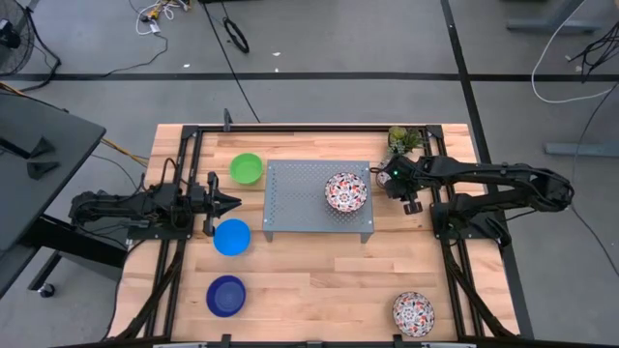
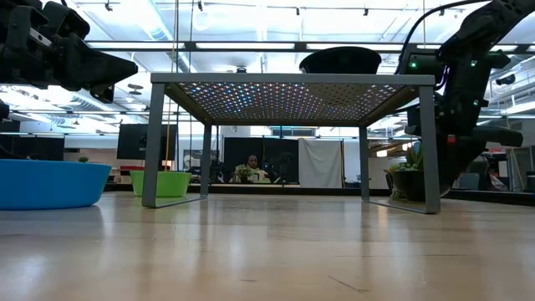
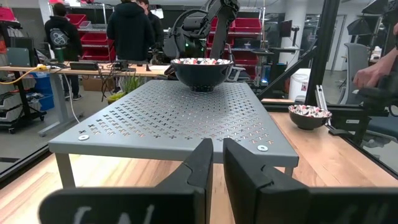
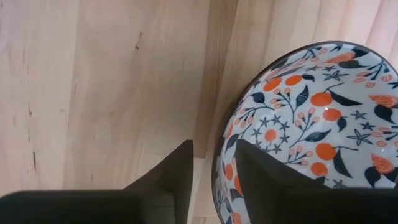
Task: Pick & Place Mini bowls
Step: Stack the top white patterned bowl on top of the other white patterned bowl on the shelf
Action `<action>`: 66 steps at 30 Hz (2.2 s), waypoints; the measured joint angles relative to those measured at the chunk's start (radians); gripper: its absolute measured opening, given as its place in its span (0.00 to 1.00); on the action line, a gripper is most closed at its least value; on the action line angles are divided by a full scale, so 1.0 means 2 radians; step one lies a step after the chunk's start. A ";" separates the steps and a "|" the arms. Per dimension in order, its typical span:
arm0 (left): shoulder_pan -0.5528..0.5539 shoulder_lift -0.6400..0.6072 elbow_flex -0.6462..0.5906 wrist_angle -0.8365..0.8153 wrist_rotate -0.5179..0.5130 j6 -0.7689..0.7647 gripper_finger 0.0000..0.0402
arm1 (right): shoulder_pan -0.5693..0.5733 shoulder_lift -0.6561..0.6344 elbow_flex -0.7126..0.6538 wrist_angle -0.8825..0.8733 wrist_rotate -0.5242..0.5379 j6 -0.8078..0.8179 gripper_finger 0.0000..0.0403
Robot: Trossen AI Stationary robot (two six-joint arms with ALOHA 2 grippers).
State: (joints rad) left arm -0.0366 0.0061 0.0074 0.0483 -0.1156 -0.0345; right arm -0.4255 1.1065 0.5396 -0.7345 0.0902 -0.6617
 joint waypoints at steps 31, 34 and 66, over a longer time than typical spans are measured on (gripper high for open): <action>0.000 0.000 0.000 0.000 0.000 0.000 0.11 | 0.000 -0.001 0.001 0.002 0.009 0.013 0.01; 0.000 0.000 0.000 0.000 0.000 0.000 0.11 | 0.000 -0.001 0.001 0.001 0.009 0.013 0.01; 0.000 0.000 0.000 0.000 0.000 0.000 0.11 | 0.000 -0.075 0.093 -0.081 0.044 0.098 0.00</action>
State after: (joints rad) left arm -0.0368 0.0063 0.0074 0.0483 -0.1158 -0.0345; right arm -0.4259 0.9570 0.7252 -0.8956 0.1791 -0.4649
